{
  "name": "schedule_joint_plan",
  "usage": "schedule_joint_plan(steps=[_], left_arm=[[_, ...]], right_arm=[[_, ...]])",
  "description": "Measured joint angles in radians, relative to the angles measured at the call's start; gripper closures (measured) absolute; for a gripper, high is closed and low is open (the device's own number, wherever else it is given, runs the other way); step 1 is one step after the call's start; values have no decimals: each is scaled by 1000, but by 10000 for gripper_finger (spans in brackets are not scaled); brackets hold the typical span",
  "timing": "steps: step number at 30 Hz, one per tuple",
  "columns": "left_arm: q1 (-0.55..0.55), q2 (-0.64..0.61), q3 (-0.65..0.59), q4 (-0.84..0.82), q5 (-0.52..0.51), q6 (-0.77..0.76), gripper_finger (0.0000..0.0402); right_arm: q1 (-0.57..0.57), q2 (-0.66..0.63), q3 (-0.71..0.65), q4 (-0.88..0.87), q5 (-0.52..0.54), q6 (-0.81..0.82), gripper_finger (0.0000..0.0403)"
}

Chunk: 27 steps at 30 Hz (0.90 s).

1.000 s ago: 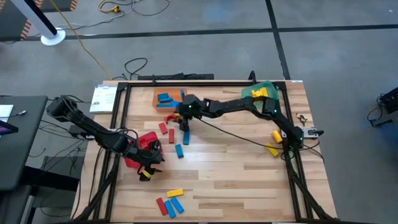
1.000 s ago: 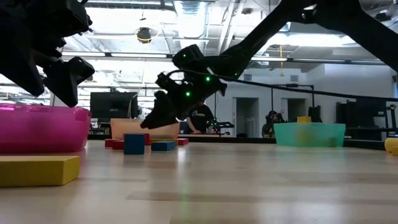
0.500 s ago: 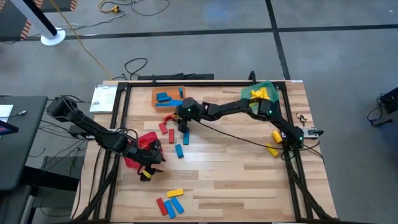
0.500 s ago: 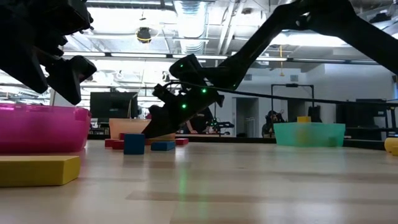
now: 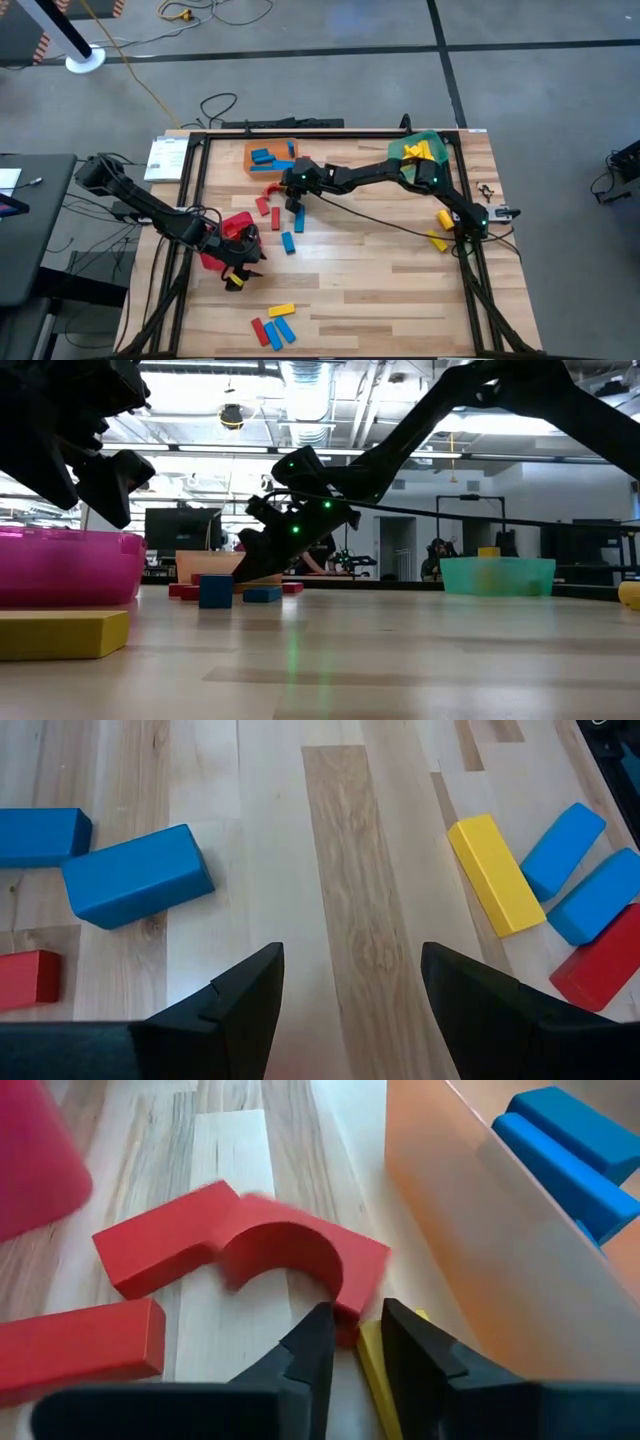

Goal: Sort blocks
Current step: Put the red block into the red bin

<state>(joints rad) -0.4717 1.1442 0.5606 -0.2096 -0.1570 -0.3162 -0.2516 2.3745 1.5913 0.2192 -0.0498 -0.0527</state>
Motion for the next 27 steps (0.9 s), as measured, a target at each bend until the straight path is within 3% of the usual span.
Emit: schedule_joint_plan(steps=[8,19,23,27], left_arm=[[0,0,0,-3,0,-4,168],[0,0,0,-15,0,-3,168],[0,0,0,-17,0,4,168],[0,0,0,-14,0,16,168]], right_arm=[[6,-7,4,-116,4,0,334],[24,-99,-4,-297,-20,-21,340],[55,-126,-6,-252,-114,-54,322],[97,-127,-3,-195,-134,-109,267]])
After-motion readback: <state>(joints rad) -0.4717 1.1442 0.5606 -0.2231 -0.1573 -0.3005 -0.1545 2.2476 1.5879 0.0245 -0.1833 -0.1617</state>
